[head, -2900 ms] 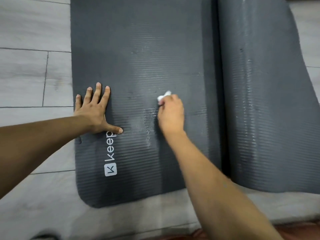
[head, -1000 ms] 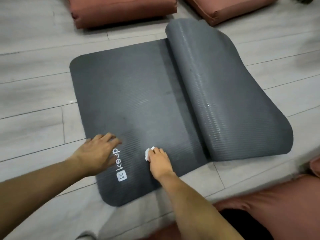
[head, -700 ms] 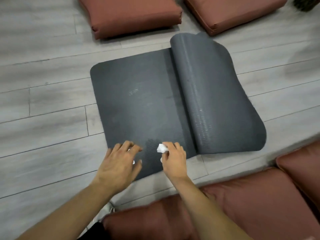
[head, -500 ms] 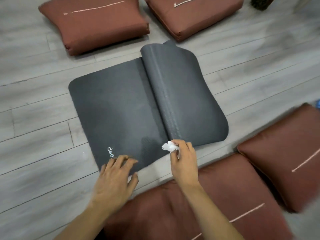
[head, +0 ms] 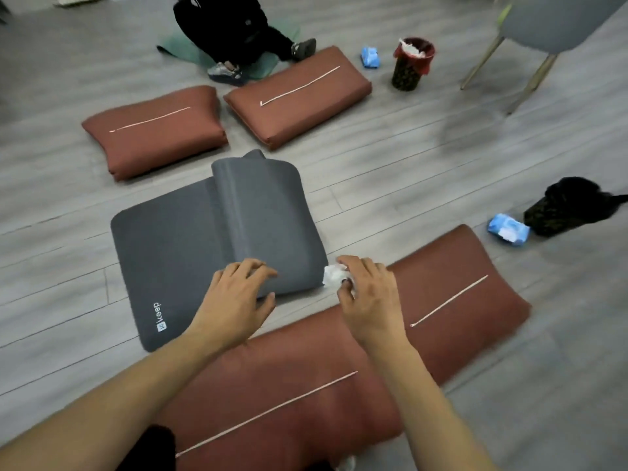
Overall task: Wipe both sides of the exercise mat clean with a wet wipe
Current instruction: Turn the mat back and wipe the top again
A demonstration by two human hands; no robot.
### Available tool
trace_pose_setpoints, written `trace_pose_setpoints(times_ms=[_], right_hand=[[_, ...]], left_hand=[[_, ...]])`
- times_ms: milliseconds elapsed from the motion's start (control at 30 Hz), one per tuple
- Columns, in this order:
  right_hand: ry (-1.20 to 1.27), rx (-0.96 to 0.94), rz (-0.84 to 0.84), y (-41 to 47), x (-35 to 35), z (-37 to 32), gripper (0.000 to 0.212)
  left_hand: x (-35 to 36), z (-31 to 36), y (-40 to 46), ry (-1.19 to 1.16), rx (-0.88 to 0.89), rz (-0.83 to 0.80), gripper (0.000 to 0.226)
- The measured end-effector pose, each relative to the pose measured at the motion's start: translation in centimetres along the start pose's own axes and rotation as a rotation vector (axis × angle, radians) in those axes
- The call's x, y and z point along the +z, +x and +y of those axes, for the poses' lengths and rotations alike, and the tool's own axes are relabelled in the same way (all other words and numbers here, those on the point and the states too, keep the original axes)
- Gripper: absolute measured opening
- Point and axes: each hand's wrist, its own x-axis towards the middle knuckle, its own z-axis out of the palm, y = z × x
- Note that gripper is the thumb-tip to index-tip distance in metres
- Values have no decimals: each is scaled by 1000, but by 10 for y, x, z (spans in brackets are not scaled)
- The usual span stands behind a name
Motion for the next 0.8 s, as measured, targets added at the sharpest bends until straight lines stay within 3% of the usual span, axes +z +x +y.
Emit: trace_pose_setpoints(times_ms=[200, 500, 800], right_hand=[[-68, 15, 71, -6, -126, 49, 33], [-46, -109, -4, 111, -169, 68, 34], [-90, -298, -59, 400, -154, 115, 33]], left_hand=[[-50, 104, 2, -16, 50, 45, 36], [-91, 136, 70, -64, -30, 143, 33], [-93, 112, 309, -65, -195, 239, 39]])
